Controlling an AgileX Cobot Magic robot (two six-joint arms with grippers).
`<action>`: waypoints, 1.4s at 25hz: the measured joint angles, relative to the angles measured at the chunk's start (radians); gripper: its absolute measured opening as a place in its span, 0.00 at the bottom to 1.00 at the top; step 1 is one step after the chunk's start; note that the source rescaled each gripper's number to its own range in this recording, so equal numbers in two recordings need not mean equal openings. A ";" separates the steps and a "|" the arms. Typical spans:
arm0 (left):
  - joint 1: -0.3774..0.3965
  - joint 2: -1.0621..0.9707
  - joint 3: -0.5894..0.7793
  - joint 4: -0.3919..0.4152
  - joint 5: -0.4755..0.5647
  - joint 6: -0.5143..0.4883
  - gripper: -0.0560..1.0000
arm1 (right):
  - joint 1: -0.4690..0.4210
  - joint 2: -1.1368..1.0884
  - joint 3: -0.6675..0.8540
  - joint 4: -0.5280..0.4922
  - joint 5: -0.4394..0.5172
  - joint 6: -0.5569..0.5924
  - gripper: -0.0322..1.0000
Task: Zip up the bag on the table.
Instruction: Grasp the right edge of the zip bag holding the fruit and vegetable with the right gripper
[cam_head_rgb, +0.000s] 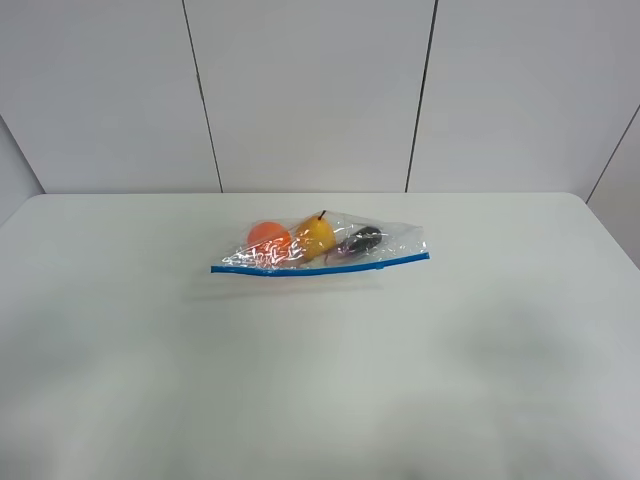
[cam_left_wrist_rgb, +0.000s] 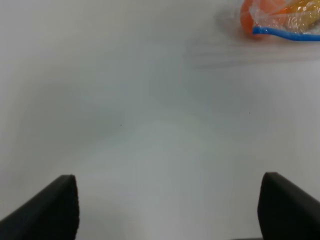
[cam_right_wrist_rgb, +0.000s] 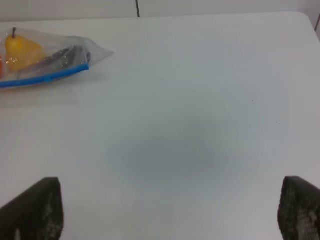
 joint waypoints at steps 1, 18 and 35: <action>0.000 0.000 0.000 0.000 0.000 0.000 0.95 | 0.000 0.000 0.000 0.000 0.000 0.000 1.00; 0.000 0.000 0.000 0.000 0.000 0.000 0.95 | 0.000 0.000 0.000 0.001 0.000 0.000 1.00; 0.000 0.000 0.000 0.000 0.003 0.000 0.95 | 0.000 0.000 -0.005 0.001 -0.007 0.000 1.00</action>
